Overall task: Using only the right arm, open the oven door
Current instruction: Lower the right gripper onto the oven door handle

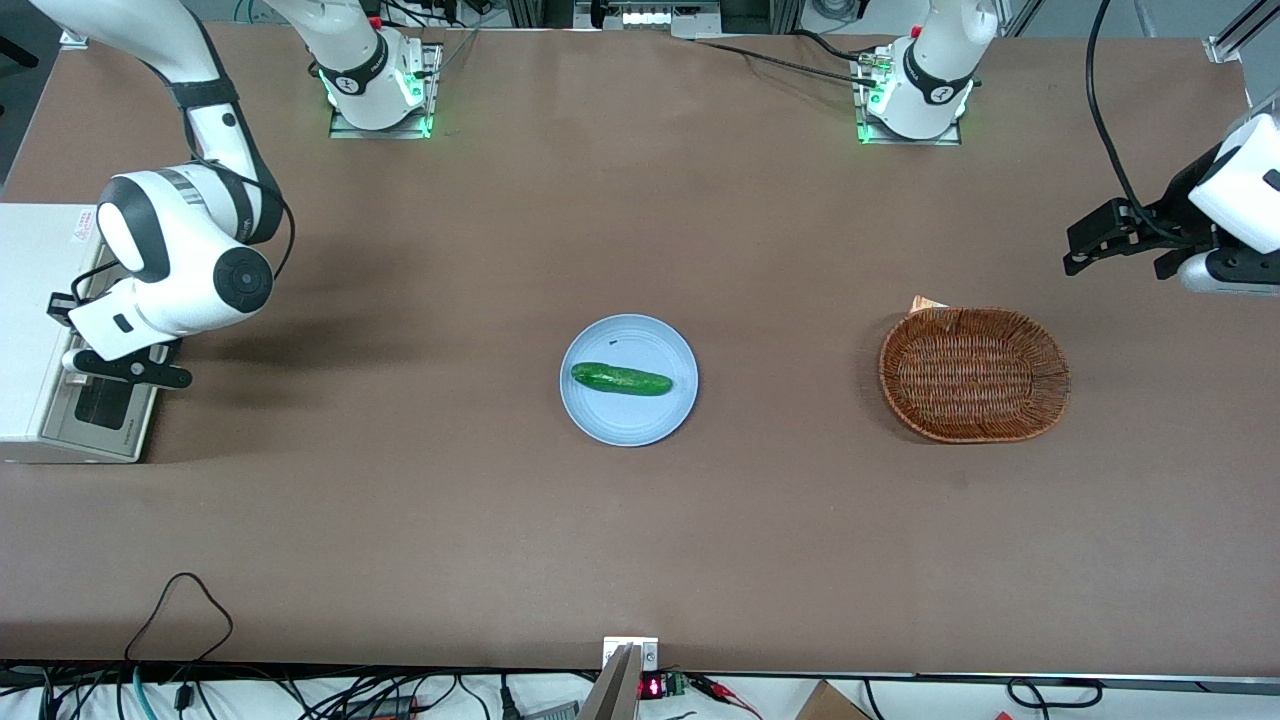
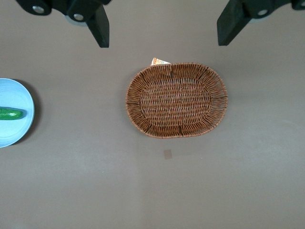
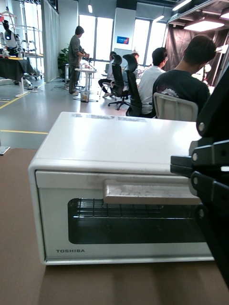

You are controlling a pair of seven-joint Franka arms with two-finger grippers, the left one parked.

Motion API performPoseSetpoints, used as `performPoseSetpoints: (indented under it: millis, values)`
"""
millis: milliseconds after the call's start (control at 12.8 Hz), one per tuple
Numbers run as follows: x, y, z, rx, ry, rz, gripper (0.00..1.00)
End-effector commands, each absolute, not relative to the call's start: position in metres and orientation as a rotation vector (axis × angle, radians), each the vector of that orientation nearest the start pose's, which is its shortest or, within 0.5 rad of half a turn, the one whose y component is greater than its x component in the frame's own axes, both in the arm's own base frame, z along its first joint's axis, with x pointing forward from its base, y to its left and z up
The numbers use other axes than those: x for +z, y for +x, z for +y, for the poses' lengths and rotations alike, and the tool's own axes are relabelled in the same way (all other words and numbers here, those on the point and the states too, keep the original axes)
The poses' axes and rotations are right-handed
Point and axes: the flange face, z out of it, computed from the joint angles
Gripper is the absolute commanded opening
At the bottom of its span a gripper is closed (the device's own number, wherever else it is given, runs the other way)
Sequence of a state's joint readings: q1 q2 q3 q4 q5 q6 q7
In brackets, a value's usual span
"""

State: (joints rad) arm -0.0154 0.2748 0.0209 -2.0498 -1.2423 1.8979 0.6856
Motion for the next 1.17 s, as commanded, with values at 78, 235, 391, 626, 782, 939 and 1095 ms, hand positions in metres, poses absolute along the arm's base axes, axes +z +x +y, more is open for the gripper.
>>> performPoseSetpoints:
  millis: [78,235,391,626,782,939,1095]
  values:
    - [0.306,0.565,-0.076,0.071,2.049,0.05,0.01]
    - [0.297,0.565,-0.079,0.067,2.032,0.066,0.01]
    - [0.287,0.562,-0.081,0.082,2.029,0.043,0.01]
    - [0.28,0.562,-0.086,0.097,2.004,0.047,0.01]
    - [0.272,0.562,-0.09,0.11,1.989,0.043,0.01]
    - [0.266,0.562,-0.088,0.118,1.991,0.03,0.01]
    - [0.263,0.562,-0.086,0.123,1.993,0.025,0.01]
